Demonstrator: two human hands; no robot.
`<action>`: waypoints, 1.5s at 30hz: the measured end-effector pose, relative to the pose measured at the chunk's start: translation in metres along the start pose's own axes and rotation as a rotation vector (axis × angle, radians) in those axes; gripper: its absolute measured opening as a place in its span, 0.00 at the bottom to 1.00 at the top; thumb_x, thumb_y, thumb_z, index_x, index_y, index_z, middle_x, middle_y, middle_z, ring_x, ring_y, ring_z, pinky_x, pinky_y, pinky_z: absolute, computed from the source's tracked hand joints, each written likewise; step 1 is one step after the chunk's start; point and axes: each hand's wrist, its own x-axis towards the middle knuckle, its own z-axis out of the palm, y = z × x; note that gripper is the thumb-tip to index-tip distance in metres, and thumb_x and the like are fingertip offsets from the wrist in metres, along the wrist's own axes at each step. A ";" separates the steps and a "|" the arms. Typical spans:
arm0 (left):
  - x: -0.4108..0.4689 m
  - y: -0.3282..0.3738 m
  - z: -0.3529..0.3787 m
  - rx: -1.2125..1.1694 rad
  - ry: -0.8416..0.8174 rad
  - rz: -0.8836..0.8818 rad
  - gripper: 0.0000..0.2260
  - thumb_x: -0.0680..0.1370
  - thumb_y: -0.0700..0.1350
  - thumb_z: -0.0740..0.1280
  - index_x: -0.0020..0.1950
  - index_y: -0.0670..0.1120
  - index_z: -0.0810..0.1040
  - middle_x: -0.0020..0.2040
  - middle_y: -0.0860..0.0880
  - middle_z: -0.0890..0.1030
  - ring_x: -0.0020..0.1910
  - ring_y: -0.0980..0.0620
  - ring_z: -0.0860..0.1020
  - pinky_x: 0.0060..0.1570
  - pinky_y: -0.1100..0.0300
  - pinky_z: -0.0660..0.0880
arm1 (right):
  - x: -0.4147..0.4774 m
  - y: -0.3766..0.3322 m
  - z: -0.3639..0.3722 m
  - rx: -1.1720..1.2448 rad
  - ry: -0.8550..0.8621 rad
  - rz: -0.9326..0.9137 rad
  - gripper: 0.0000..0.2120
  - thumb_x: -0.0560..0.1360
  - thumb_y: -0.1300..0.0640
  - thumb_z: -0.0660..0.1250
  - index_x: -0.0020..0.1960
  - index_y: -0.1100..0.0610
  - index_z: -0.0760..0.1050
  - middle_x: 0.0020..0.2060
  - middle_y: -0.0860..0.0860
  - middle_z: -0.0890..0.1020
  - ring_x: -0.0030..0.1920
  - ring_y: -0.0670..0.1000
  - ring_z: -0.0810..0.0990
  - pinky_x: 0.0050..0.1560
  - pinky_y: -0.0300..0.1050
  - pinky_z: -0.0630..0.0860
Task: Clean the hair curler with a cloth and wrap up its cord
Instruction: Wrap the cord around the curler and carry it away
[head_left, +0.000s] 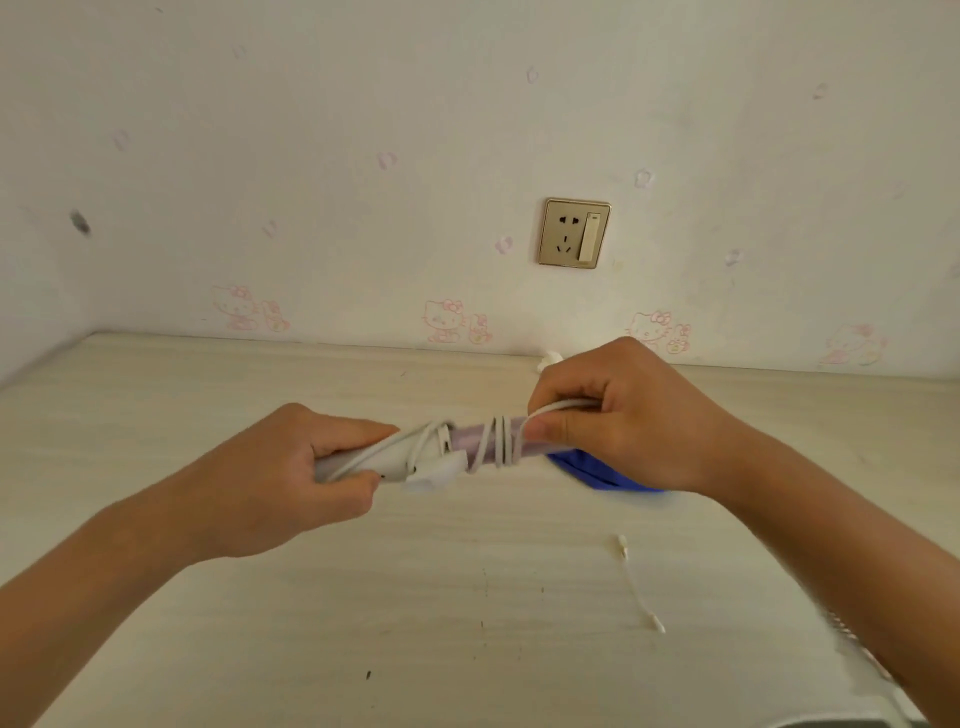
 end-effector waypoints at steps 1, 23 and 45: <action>-0.001 0.000 0.000 -0.001 -0.068 0.011 0.17 0.75 0.55 0.64 0.61 0.68 0.81 0.32 0.55 0.78 0.26 0.59 0.69 0.26 0.65 0.64 | 0.000 0.003 -0.001 0.042 -0.021 0.012 0.06 0.73 0.54 0.77 0.39 0.52 0.84 0.33 0.49 0.83 0.33 0.50 0.80 0.36 0.45 0.76; -0.001 -0.005 0.011 -0.340 -0.396 0.074 0.14 0.78 0.47 0.65 0.60 0.56 0.85 0.32 0.55 0.71 0.27 0.54 0.64 0.28 0.61 0.61 | 0.000 0.017 0.006 0.422 -0.215 0.150 0.07 0.72 0.55 0.76 0.39 0.58 0.85 0.28 0.53 0.78 0.28 0.47 0.70 0.31 0.38 0.68; -0.015 0.037 0.131 -0.147 0.250 -0.062 0.20 0.75 0.70 0.62 0.61 0.61 0.74 0.57 0.63 0.80 0.55 0.60 0.80 0.50 0.59 0.77 | -0.073 0.028 0.074 0.435 0.539 0.423 0.08 0.66 0.52 0.74 0.44 0.48 0.78 0.33 0.50 0.80 0.33 0.51 0.77 0.37 0.51 0.77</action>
